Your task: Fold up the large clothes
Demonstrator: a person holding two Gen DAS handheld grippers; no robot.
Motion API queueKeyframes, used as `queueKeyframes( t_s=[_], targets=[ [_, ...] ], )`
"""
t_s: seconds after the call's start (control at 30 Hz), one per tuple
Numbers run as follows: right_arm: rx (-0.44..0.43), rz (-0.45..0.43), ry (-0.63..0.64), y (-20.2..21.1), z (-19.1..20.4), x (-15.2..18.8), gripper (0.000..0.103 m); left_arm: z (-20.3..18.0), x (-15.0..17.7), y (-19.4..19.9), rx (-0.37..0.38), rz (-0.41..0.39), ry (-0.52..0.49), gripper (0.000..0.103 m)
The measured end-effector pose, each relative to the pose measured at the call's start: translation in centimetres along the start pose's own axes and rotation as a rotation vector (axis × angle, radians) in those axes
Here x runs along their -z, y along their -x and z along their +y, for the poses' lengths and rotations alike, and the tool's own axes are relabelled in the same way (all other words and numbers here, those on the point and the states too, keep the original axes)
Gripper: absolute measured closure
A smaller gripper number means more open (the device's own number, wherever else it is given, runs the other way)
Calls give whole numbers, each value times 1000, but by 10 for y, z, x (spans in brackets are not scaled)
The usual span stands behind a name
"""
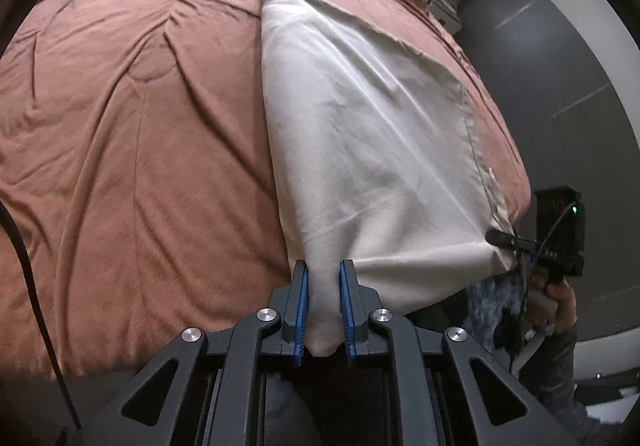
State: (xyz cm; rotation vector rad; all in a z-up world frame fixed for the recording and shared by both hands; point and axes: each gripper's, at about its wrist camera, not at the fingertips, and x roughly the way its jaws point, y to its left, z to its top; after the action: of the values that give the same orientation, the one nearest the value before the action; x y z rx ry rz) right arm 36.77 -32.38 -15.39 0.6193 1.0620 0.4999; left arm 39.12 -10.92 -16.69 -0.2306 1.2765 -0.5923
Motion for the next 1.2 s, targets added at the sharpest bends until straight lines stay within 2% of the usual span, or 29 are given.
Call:
queueKeyframes(
  t_s=[0.07, 0.1, 0.13, 0.2, 0.23, 0.27, 0.33, 0.43, 0.57, 0.63, 0.67, 0.83, 0.97, 1.07, 1.1, 1.2],
  targets=[
    [72, 4, -8, 1, -7, -11, 70, 4, -5, -3, -32, 23, 1, 81],
    [96, -11, -19, 3, -12, -19, 59, 4, -8, -3, -45, 20, 1, 81],
    [105, -34, -27, 4, -14, -28, 41, 6, -13, -3, -50, 13, 6, 77],
    [103, -77, -48, 9, -20, -45, 30, 11, -28, -1, -27, -2, 29, 57],
    [86, -90, -63, 9, -25, -56, 30, 14, -34, -1, -26, -17, 37, 43],
    [71, -102, -73, 9, -29, -65, 30, 16, -43, 0, -35, -41, 41, 38],
    [59, -123, -94, 7, -38, -84, 30, 20, -56, -3, -42, -59, 48, 38],
    [27, -129, -116, -2, -51, -110, 30, 31, -76, -11, -13, -72, 81, 38],
    [2, -123, -139, -14, -77, -149, 30, 43, -97, -32, 0, -62, 112, 38],
    [-12, -120, -147, -29, -77, -162, 30, 46, -108, -41, 4, -58, 119, 38],
    [-16, -122, -147, -34, -74, -158, 30, 48, -113, -46, 1, -57, 122, 38],
    [-63, -108, -148, -85, -65, -203, 30, 58, -134, -60, 39, -65, 141, 38],
    [-111, -94, -148, -102, -67, -210, 30, 67, -155, -69, 61, -77, 153, 38],
    [-109, -85, -133, -102, -74, -207, 30, 74, -170, -76, 77, -78, 173, 38],
    [-109, -84, -126, -103, -74, -209, 32, 74, -175, -78, 79, -80, 175, 38],
    [-97, -73, -135, -107, -77, -217, 52, 73, -192, -83, 79, -84, 162, 38]
  ],
)
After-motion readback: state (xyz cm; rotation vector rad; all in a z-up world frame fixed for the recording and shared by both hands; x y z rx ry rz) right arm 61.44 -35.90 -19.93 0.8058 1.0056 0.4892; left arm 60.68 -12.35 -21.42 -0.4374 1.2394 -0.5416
